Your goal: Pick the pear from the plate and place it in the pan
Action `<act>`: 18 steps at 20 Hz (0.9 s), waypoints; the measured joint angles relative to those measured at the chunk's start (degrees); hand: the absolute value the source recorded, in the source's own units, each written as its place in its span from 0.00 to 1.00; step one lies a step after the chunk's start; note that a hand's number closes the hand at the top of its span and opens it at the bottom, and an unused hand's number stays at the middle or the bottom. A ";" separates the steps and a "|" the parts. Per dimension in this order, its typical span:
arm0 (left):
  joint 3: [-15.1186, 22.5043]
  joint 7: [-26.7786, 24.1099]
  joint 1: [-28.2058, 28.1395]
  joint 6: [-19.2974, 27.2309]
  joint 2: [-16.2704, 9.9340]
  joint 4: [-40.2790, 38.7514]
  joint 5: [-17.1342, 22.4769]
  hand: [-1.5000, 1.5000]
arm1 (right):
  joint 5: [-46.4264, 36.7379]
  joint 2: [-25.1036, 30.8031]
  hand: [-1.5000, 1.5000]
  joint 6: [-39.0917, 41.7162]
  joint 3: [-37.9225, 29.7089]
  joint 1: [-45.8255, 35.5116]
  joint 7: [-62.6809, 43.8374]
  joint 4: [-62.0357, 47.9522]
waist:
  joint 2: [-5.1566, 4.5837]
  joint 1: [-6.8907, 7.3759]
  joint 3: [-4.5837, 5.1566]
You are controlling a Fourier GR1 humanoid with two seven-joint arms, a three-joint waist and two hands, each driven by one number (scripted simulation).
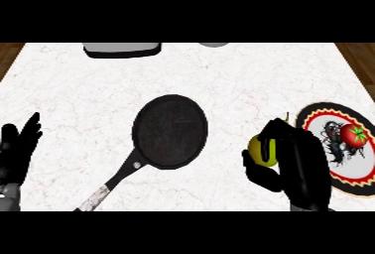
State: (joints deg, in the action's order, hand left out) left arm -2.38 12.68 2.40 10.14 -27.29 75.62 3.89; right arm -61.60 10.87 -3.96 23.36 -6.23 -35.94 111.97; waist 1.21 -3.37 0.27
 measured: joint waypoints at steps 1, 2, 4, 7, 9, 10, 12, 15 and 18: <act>0.36 0.33 1.04 0.06 0.28 -0.10 -0.32 0.50 | -2.18 -2.24 1.00 0.79 1.69 -0.98 -3.08 0.84 | -0.22 0.56 -0.03; 0.85 0.41 1.63 0.28 0.77 -0.32 -0.84 0.50 | -4.02 -4.08 1.00 1.11 3.44 -2.19 -6.07 0.88 | -0.41 1.14 -0.06; 1.49 0.54 2.91 0.25 1.60 -0.80 -1.53 0.50 | -5.79 -6.67 1.00 0.35 5.70 -4.72 -10.60 -1.02 | -0.73 2.09 -0.12; 1.08 0.93 3.99 -1.13 1.21 -0.82 -1.39 0.50 | -4.55 -8.83 1.00 -3.10 6.67 -10.67 -15.31 -7.23 | -1.05 3.20 -0.18; 1.02 1.45 4.39 -1.53 1.25 -0.47 -1.54 0.50 | -2.74 -9.59 1.00 -6.26 6.27 -15.08 -16.79 -13.26 | -1.20 3.75 -0.22; 1.07 1.26 4.41 -1.27 1.62 -0.56 -1.95 0.50 | -1.75 -9.85 1.00 -7.61 5.85 -17.31 -17.13 -16.25 | -1.26 3.90 -0.23; 0.86 1.09 4.70 -1.88 1.80 -0.81 -2.04 0.50 | 0.28 -10.22 1.00 -10.56 5.34 -20.97 -17.34 -22.28 | -1.33 4.11 -0.24; 0.82 0.80 5.68 -2.34 2.04 -1.68 -2.67 0.50 | 3.90 -10.51 1.00 -15.38 5.01 -26.28 -17.10 -31.94 | -1.46 4.47 -0.26; 0.88 0.67 6.55 -2.31 2.68 -2.30 -3.25 0.50 | 8.44 -10.65 1.00 -21.07 4.89 -30.85 -14.99 -41.80 | -1.59 4.90 -0.27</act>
State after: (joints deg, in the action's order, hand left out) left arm -1.50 13.35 8.95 7.83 -24.62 73.32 0.64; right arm -53.16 0.21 -25.03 28.25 -37.07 -50.93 70.17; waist -0.38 1.53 0.00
